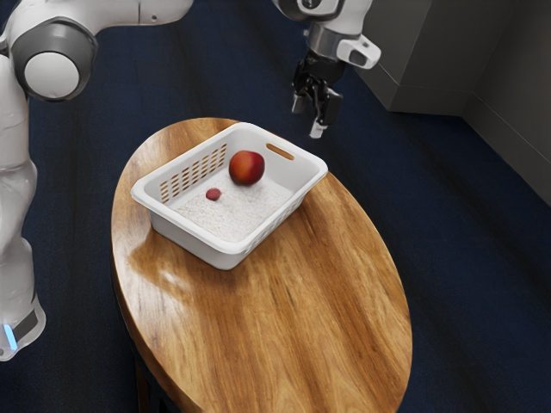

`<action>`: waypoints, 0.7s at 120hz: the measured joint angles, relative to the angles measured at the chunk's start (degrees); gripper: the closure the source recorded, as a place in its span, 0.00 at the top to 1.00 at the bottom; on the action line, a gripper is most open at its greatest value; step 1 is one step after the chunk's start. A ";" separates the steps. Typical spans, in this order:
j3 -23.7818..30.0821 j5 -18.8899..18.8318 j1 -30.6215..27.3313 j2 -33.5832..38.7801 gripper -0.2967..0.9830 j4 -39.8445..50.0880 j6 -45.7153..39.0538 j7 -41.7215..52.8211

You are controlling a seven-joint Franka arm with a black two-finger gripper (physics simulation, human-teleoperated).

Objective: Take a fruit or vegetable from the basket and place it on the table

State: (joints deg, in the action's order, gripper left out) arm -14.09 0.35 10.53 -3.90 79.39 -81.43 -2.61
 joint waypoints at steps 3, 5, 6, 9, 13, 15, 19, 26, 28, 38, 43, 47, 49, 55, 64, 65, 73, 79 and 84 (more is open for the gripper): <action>0.00 0.00 0.02 0.00 0.76 0.00 -0.57 -0.07; 0.01 0.00 0.01 0.01 0.76 0.00 -0.91 -0.11; 0.02 0.00 0.01 0.02 0.76 0.00 -1.07 -0.13; 0.02 0.00 -0.01 0.07 0.76 0.00 -1.51 -0.19; 0.03 0.00 -0.05 0.12 0.76 0.00 -2.01 -0.26; 0.03 0.00 -0.07 0.13 0.76 0.00 -2.24 -0.29; 0.03 0.00 -0.13 0.15 0.76 0.00 -2.63 -0.34; 0.03 -0.01 -0.22 0.17 0.76 0.00 -3.19 -0.43; 0.03 -0.02 -0.24 0.17 0.76 0.00 -3.32 -0.45; 0.03 -0.01 -0.28 0.20 0.76 0.00 -3.87 -0.54; 0.19 -0.04 -0.35 0.29 0.76 -0.76 -3.59 -0.58; 0.25 -0.01 -0.28 0.39 0.76 -1.72 -2.62 -0.59; 0.30 0.00 -0.17 0.77 0.76 -2.00 -1.96 -0.57; 0.69 -0.10 0.14 2.69 0.76 -2.09 -0.07 -0.36; 1.75 -1.36 0.72 7.68 0.76 3.67 1.87 1.08; 1.81 -1.54 0.91 8.70 0.76 5.19 1.81 1.38; 2.11 -2.78 0.87 15.26 0.76 15.80 0.64 4.46; 2.15 -3.40 0.54 17.32 0.76 20.65 -0.50 7.36; 2.04 -3.78 0.52 19.32 0.76 24.81 -2.02 9.84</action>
State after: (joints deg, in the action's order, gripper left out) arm -12.05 -3.43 11.05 15.42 104.19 -83.45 7.23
